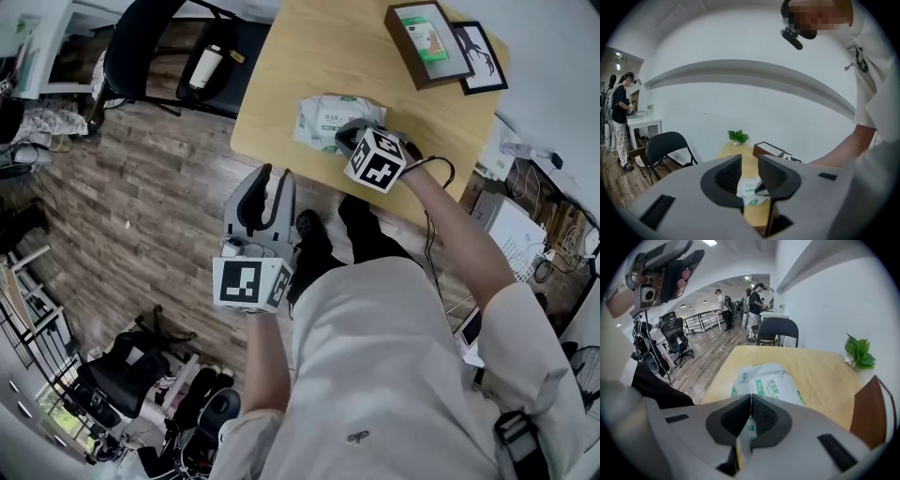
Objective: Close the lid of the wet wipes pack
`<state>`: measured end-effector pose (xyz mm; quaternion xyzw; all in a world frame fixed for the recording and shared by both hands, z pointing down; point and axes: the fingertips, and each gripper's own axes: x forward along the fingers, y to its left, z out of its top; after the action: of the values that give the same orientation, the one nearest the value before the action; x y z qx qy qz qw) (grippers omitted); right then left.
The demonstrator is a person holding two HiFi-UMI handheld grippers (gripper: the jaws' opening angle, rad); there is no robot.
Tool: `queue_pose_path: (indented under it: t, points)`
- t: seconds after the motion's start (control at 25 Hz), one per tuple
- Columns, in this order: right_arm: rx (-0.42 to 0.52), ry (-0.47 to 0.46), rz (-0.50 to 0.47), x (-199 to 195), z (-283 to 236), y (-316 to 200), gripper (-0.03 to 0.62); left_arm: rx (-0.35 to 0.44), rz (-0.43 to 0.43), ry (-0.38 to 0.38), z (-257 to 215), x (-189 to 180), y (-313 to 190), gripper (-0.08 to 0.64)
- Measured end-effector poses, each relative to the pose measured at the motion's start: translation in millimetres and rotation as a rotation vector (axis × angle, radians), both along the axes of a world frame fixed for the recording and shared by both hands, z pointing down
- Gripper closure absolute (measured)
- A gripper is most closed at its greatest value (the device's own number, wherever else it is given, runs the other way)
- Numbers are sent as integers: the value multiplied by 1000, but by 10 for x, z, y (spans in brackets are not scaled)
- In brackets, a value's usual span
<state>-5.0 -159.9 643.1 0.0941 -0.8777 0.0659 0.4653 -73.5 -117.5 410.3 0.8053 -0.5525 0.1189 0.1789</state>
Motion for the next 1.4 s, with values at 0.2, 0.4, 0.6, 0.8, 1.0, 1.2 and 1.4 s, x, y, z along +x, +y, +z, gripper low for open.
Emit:
queue_pose_path:
  t: [0.2, 0.4, 0.6, 0.8, 1.0, 1.2, 1.4]
  points:
    - [25, 1, 34, 32, -118, 22, 591, 12, 22, 9, -39, -78, 59, 451]
    - [65, -2, 106, 33, -325, 101, 591, 20, 78, 20, -76, -188, 186, 451]
    - [118, -16, 174, -56, -620, 301, 592, 39, 151, 22, -166, -332, 352, 451]
    - [170, -43, 251, -177, -955, 572, 592, 64, 231, 30, -275, -446, 576, 451]
    - [224, -78, 327, -345, -1287, 913, 592, 83, 294, 48, -340, -571, 830, 466]
    - [278, -111, 384, -502, -1578, 1308, 592, 108, 343, 60, -417, -722, 1096, 477]
    - [316, -164, 501, -523, -1881, 1649, 592, 123, 380, 73, -494, -845, 1313, 485]
